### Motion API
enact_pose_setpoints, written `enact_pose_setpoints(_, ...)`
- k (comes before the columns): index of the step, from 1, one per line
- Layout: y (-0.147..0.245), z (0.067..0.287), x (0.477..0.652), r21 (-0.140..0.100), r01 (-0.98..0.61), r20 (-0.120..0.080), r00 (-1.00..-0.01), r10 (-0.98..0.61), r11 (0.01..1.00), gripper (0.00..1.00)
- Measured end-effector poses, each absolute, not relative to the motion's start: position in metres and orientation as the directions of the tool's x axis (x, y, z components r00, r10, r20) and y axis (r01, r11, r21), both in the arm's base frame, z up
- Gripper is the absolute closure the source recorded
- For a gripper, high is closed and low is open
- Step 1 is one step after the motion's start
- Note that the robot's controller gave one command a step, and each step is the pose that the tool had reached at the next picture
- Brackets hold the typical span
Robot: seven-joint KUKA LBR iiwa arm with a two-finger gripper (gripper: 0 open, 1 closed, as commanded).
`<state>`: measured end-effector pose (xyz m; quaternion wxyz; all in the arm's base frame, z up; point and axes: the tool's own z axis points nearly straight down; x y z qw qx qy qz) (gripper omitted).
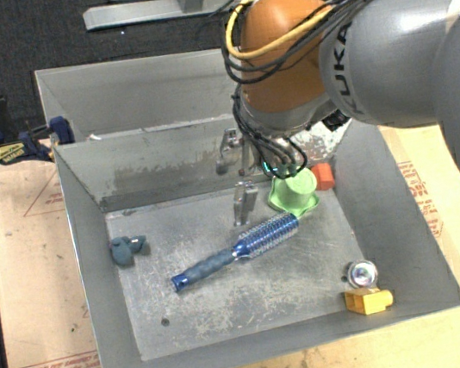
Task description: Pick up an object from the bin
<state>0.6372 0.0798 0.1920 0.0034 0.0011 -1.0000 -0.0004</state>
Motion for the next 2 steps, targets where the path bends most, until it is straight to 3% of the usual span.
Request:
enact_pose_setpoints(1, 0.0872, 0.0751, 0.5994, 0.001, -0.216, -0.011, -0.976, -0.216, 0.976, 0.00)
enact_pose_setpoints(2, 0.0876, 0.0786, 0.6017, 0.002, -0.215, -0.019, -0.977, -0.215, 0.977, 1.00)
